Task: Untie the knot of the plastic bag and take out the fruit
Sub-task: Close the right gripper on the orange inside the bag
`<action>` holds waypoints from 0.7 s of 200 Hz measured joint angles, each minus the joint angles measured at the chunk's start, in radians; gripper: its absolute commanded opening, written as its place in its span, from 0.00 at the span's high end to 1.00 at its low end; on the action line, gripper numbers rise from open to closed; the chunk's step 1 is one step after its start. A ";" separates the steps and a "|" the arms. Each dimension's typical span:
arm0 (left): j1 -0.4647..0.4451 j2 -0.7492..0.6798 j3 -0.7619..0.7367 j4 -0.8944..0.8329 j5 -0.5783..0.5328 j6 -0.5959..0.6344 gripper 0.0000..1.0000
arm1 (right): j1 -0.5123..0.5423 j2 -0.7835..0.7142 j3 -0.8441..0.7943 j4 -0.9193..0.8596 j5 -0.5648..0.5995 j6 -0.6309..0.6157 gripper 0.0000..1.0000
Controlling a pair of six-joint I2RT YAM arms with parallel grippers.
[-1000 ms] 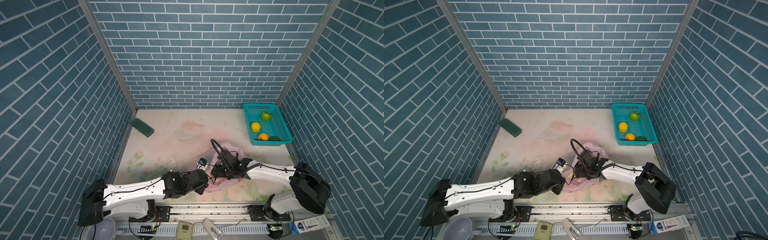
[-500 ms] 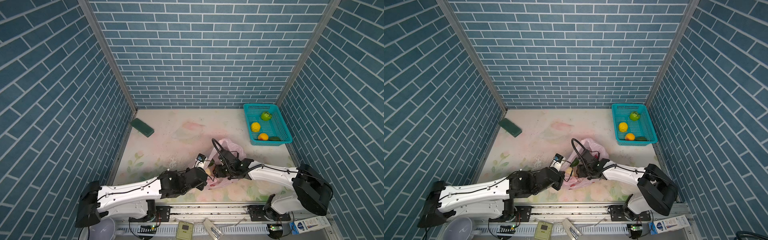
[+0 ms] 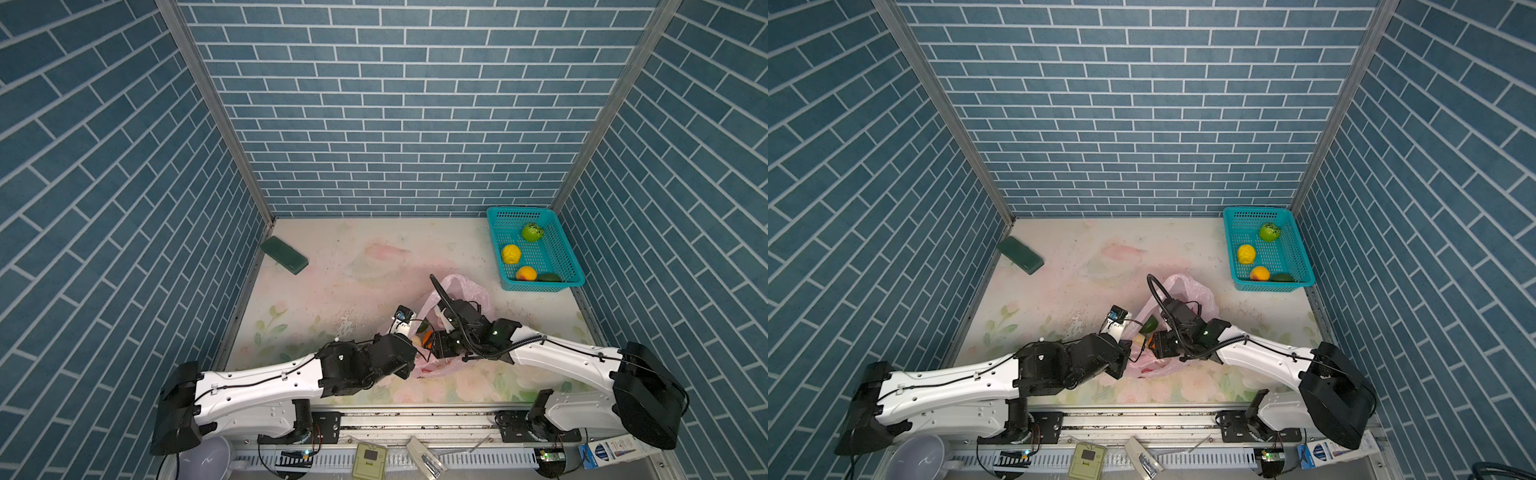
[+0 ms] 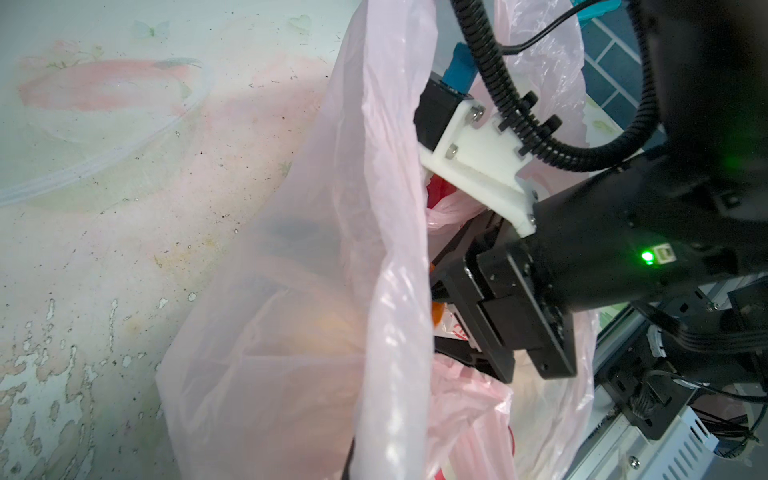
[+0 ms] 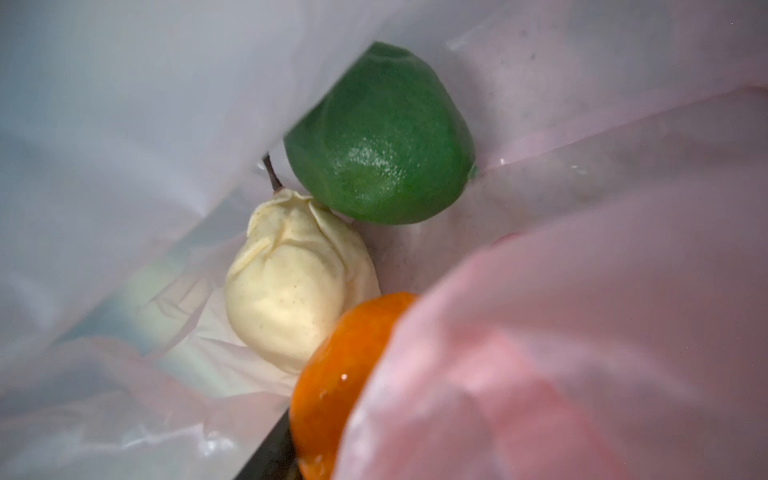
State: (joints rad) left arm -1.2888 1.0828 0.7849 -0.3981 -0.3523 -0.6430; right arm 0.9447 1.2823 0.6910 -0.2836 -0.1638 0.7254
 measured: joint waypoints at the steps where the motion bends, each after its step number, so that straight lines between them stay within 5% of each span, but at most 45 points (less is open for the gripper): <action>1: 0.000 0.000 0.000 0.000 0.000 0.000 1.00 | 0.000 -0.002 0.000 -0.002 0.000 -0.001 0.52; 140: 0.000 0.000 0.000 -0.002 -0.003 0.003 1.00 | 0.007 -0.200 0.104 -0.187 0.011 -0.019 0.52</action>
State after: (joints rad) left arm -1.2888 1.0828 0.7845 -0.4004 -0.3553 -0.6403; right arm 0.9516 1.0828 0.7952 -0.4706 -0.1524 0.7059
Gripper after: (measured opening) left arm 0.044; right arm 0.587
